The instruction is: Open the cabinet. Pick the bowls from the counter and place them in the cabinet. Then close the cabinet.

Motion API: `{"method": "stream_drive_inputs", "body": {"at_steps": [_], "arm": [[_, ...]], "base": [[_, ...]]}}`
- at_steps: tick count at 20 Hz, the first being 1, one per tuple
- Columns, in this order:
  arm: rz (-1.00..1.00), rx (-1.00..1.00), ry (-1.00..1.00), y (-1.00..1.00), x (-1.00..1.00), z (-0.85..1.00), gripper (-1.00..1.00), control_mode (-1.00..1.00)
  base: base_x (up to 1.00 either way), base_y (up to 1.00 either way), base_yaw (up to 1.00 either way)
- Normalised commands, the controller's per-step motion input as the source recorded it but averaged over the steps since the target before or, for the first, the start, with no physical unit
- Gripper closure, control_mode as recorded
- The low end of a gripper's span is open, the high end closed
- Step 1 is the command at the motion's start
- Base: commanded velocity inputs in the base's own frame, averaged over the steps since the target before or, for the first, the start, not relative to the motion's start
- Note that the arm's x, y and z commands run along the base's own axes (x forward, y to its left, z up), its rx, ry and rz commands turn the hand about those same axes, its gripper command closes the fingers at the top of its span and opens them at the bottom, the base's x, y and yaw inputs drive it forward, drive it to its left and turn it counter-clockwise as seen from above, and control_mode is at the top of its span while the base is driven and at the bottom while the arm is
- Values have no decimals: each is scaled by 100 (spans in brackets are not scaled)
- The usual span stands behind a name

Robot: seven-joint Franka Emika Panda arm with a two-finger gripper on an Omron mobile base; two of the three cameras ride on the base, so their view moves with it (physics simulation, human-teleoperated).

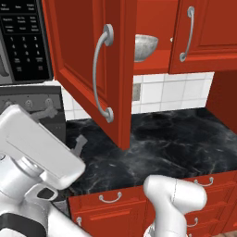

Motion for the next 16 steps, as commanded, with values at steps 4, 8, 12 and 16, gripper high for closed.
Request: {"method": "stream_drive_inputs", "body": {"at_steps": [4, 8, 12, 16], "arm": [[-1, 0, -21, 0, 49, 4, -100, -100], [0, 1, -15, 0, 61, -26, -100, -100], [0, 5, -15, -12, 79, -43, -100, -100], [0, 8, -15, -36, 60, -3, -100, -100]], "base": [[0, 0, 0], [0, 0, 0], [0, 0, 0], [0, 0, 0]]}}
